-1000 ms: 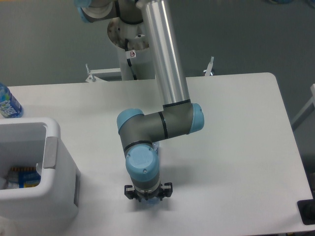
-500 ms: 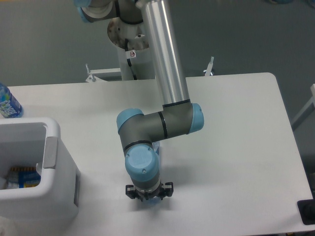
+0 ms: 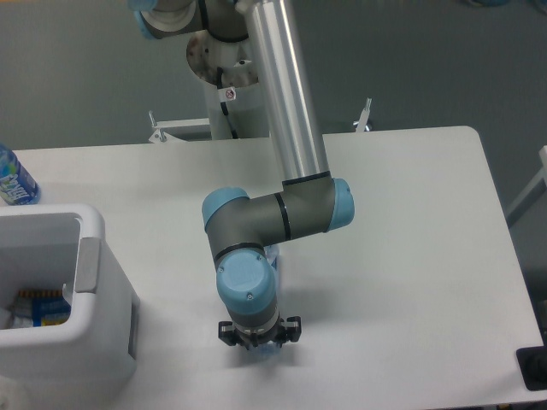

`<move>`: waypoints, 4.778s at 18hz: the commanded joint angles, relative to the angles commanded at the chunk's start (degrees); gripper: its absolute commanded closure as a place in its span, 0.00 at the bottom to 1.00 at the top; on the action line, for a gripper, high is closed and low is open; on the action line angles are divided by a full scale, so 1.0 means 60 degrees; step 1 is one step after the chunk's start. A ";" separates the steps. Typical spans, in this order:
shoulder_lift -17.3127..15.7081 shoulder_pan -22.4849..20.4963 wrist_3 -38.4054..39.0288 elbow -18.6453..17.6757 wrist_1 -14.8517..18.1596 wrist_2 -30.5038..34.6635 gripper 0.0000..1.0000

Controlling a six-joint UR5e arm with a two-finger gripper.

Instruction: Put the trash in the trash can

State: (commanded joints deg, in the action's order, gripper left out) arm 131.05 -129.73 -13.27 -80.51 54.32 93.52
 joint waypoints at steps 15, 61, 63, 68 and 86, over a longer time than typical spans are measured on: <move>-0.0863 -0.0380 0.0379 0.0453 -0.0263 -0.0831 0.48; -0.3091 0.3135 0.3384 0.2007 -0.2666 -0.1758 0.43; -0.3091 0.3135 0.3268 0.1949 -0.2652 -0.1685 0.20; -0.3164 0.3135 0.2930 0.1758 -0.2651 -0.1129 0.00; -0.3763 0.0455 -0.1389 0.0586 -0.1277 0.2476 0.00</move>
State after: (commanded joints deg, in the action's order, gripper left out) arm 108.47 -126.99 -21.61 -76.99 46.66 108.37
